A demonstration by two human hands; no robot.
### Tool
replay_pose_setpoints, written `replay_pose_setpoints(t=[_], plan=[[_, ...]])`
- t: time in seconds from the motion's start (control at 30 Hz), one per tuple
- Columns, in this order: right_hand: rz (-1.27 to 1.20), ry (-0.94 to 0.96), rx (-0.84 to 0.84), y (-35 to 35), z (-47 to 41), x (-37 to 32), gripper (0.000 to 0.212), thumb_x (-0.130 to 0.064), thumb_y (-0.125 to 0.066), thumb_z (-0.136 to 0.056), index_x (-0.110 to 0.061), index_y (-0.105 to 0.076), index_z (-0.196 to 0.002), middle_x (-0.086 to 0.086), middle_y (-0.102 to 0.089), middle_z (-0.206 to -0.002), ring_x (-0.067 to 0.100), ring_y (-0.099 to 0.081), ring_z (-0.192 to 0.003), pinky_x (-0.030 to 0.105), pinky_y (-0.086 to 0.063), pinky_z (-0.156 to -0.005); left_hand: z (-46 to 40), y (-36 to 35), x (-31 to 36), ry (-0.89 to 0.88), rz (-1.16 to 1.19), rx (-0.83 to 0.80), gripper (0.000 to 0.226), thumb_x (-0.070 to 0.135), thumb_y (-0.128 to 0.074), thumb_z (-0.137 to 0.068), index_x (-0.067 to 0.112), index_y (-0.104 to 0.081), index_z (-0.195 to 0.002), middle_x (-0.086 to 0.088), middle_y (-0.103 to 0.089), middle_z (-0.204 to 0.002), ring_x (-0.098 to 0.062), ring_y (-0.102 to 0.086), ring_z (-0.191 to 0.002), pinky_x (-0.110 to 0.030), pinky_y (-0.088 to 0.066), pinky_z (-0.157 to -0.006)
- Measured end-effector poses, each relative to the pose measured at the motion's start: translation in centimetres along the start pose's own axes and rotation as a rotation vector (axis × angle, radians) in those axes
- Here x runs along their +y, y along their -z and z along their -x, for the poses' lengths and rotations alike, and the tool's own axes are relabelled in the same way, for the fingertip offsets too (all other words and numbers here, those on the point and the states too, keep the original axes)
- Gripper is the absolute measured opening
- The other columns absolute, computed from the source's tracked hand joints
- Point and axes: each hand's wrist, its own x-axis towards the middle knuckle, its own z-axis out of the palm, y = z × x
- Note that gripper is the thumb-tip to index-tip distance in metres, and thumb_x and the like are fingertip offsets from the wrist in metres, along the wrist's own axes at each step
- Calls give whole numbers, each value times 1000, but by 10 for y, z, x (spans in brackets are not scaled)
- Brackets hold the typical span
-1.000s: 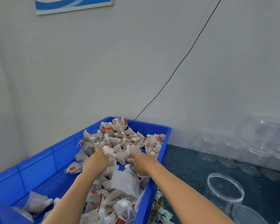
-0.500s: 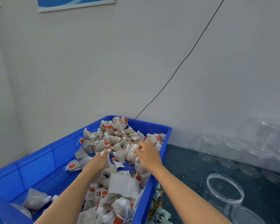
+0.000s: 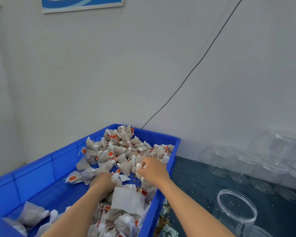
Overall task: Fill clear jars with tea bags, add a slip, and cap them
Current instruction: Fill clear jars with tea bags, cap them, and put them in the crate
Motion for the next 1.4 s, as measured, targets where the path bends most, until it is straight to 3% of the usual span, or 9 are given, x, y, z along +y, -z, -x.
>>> replay_pose_setpoints(t=[0.17, 0.33, 0.47, 0.6, 0.7, 1.03, 1.2, 1.3, 1.4], plan=[[69, 54, -89, -1, 0, -1, 16, -28, -60, -87, -22, -47, -79, -5, -52, -75, 6, -44, -62, 19, -33, -54, 1, 14, 5, -3, 95, 115, 22, 37, -55, -90, 21, -55, -105, 2, -62, -88, -14, -60, -83, -29, -50, -71], [46, 23, -13, -1, 0, 0, 30, -26, -59, -84, -26, -36, -66, -8, -41, -64, 6, -36, -55, 21, -27, -50, 12, 33, 3, -141, 827, 209, 34, 36, -71, -85, 7, -64, -101, -9, -68, -87, -25, -66, -80, -37, -55, -77], [21, -16, 31, -3, -1, 0, 28, -24, -57, -85, -27, -35, -68, -7, -41, -64, 9, -36, -57, 24, -31, -53, 19, 56, 11, -144, 439, 170, 25, 31, -62, -90, 9, -55, -100, -6, -56, -70, -17, -53, -63, -28, -46, -60], [45, -11, 35, -5, -1, 1, 28, -25, -57, -84, -28, -34, -69, -8, -40, -65, 8, -35, -57, 24, -31, -53, 17, 61, -8, -20, -40, 77, 55, 30, -70, -80, 18, -47, -129, -2, -56, -109, -17, -52, -96, -29, -50, -87], [65, 4, 41, -6, -1, 2, 22, -26, -58, -85, -26, -39, -74, -9, -41, -66, 7, -37, -59, 23, -33, -55, 14, 56, -20, 49, -2, 12, 70, 31, -75, -77, 20, -43, -138, -1, -52, -118, -16, -49, -102, -28, -48, -88], [103, 38, 57, -5, 1, 4, 14, -28, -58, -89, -25, -45, -88, -12, -42, -69, 5, -41, -61, 18, -35, -58, 21, 37, -14, 204, 39, -175, 73, 46, -73, -80, 13, -43, -138, -7, -54, -131, -19, -54, -112, -28, -48, -96], [49, 21, 70, -5, 0, 3, 14, -28, -57, -89, -26, -44, -86, -13, -42, -68, 5, -41, -59, 17, -32, -55, 21, 38, -11, 185, 6, -147, 71, 49, -76, -76, 15, -49, -131, -2, -55, -109, -14, -55, -93, -24, -48, -80], [-71, 12, 115, -2, 2, 2, 18, -25, -56, -88, -28, -41, -79, -11, -42, -68, 4, -41, -59, 17, -32, -55, 20, 45, -2, 90, -20, 22, 65, 55, -72, -75, 19, -52, -125, 2, -62, -102, -12, -61, -89, -26, -52, -79], [-392, -18, 181, 9, 11, -1, 25, -17, -58, -86, -26, -40, -71, -8, -45, -69, 7, -44, -62, 22, -40, -60, 31, 58, 12, 10, 38, 315, 49, 56, -58, -84, 23, -53, -120, 5, -60, -85, -9, -57, -73, -27, -41, -59]])
